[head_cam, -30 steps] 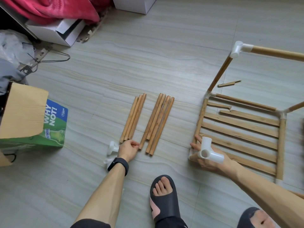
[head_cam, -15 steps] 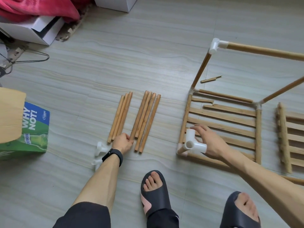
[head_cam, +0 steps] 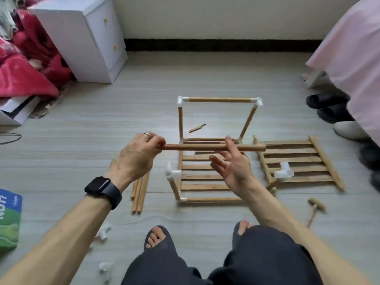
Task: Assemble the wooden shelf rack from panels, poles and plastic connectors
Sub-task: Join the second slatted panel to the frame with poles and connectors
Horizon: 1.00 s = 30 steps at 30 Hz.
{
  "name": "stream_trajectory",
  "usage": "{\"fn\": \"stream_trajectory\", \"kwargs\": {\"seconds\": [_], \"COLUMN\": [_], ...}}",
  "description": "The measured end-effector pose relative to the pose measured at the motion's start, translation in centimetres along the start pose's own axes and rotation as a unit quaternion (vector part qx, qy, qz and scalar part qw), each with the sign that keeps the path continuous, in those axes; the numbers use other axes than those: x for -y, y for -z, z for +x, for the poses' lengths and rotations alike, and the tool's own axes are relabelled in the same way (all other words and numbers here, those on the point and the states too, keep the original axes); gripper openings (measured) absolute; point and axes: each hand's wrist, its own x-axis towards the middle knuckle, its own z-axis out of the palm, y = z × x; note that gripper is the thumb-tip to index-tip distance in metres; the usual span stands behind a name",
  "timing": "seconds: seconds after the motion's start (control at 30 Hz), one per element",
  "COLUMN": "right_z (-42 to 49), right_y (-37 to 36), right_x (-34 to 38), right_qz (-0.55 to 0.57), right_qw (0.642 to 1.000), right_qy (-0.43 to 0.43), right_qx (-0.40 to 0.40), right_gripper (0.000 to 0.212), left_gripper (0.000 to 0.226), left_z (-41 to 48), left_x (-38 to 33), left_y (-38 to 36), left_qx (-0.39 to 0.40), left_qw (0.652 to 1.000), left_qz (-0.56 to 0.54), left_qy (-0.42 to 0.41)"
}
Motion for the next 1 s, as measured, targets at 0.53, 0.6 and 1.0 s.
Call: {"fn": "stream_trajectory", "kwargs": {"seconds": [0.53,0.6,1.0], "right_z": [-1.8,-1.3,0.6], "right_y": [18.5,18.2,17.8], "right_x": [2.7,2.6,1.6], "right_qz": [-0.332,-0.337,-0.271], "right_qw": [0.919,0.923,0.946], "right_qy": [0.088,0.092,0.089], "right_qx": [-0.192,-0.162,-0.152], "right_gripper": [0.042,0.054,0.045], "left_gripper": [0.023,0.023,0.015], "left_z": [-2.0,-2.2,-3.3], "left_x": [-7.6,-7.7,-7.6], "left_y": [-2.7,-2.9,-3.1], "left_qx": [0.117,0.119,0.103], "left_qw": [0.993,0.992,0.995], "left_qz": [0.026,0.011,-0.005], "left_qy": [0.004,0.03,0.014]}}
